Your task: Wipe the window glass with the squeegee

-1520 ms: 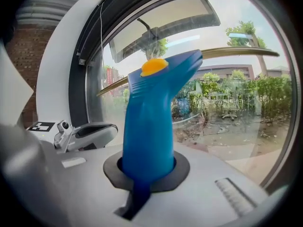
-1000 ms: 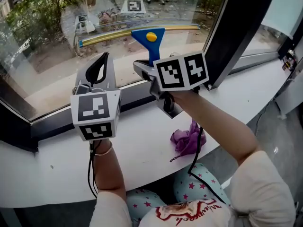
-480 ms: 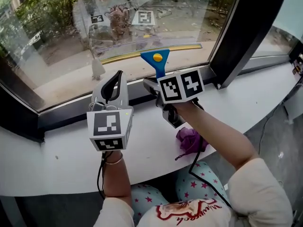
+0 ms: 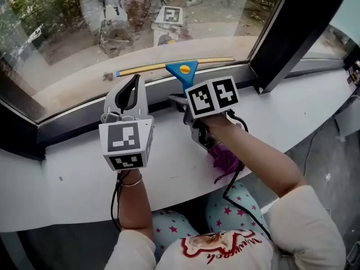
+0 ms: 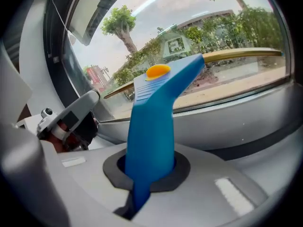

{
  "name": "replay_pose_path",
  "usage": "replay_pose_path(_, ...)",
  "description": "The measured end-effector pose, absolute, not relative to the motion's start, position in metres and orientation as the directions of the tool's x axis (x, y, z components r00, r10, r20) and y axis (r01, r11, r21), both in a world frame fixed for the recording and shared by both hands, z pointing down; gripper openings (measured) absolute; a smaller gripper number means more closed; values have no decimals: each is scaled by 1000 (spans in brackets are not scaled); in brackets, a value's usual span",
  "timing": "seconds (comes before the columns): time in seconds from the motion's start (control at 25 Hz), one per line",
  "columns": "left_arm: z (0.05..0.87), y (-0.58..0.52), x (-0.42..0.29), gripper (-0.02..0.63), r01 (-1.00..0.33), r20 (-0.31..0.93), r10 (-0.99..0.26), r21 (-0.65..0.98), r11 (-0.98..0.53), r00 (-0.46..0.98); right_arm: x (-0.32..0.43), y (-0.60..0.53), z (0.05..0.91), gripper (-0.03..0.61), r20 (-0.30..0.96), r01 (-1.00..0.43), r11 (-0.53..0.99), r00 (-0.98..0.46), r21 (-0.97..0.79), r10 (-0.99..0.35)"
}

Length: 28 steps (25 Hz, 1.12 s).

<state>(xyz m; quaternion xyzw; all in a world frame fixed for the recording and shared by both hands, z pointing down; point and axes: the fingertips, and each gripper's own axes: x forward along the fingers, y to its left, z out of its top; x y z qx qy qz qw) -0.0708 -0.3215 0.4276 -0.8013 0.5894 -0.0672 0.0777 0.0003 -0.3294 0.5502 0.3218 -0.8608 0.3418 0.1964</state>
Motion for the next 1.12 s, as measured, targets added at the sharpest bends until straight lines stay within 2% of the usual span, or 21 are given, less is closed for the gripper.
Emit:
replay_pose_path(0.16, 434, -326, -72, 2, -937, 33, -956, -193, -291, 290, 0, -323, 555, 28, 579, -689, 583, -706, -430, -407)
replay_pose_path(0.4, 433, -328, -76, 2, -944, 25, -960, -175, -279, 279, 8, -323, 582, 28, 667, -759, 559, -609, -334, -428)
replay_pose_path(0.72, 444, -292, -66, 2, -950, 21, -962, -153, -272, 272, -1, -298, 529, 28, 492, -672, 619, -732, -408, -471)
replay_pose_path(1.0, 400, -294, -113, 2, -956, -13, -969, -164, -242, 247, -29, -326, 422, 28, 370, -712, 662, -694, -232, -617)
replay_pose_path(1.12, 372, -301, -128, 2, -955, -42, -973, -204, -213, 226, -29, -339, 385, 28, 329, -712, 671, -697, -207, -637)
